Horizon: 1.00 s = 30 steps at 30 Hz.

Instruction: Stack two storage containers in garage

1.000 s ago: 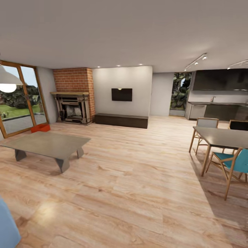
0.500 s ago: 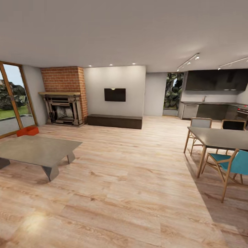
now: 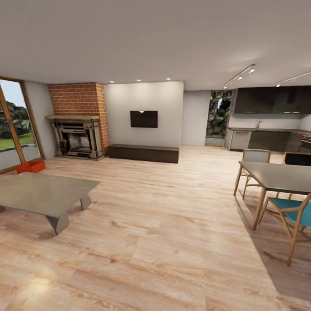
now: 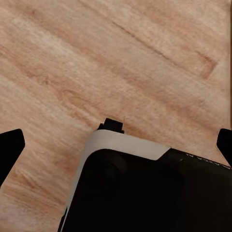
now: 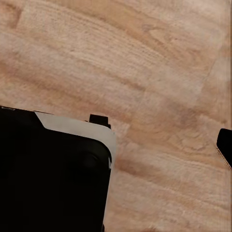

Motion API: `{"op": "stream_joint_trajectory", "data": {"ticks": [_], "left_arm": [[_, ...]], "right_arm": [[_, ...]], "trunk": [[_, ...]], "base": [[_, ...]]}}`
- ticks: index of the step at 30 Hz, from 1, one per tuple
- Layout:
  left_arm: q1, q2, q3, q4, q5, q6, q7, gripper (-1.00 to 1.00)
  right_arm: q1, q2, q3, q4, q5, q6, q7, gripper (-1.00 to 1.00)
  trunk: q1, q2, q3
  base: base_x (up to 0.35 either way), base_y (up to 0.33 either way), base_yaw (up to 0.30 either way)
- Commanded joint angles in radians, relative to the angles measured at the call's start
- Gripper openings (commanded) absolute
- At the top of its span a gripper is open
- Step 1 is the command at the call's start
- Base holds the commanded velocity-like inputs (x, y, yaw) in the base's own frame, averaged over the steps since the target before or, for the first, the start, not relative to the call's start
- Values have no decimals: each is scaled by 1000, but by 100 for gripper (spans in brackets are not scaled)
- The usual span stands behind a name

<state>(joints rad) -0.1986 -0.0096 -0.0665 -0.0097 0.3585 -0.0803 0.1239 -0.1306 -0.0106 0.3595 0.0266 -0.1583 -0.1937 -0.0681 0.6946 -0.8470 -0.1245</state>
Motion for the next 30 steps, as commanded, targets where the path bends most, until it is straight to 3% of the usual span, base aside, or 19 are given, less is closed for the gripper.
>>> {"op": "stream_joint_trajectory", "data": {"ticks": [1,30], "left_arm": [[-1,0,-7,1,7,-2,3,100],[-1,1,-9,1,4,1,0,100]], "right_arm": [[-1,1,9,3,-10,-6,-1,100],[-1,1,7,3,-12,-6,-6,100]], "trunk": [[1,-1,-1],[1,-1,-1]], "base": [[322,0,0],[322,0,0]]}}
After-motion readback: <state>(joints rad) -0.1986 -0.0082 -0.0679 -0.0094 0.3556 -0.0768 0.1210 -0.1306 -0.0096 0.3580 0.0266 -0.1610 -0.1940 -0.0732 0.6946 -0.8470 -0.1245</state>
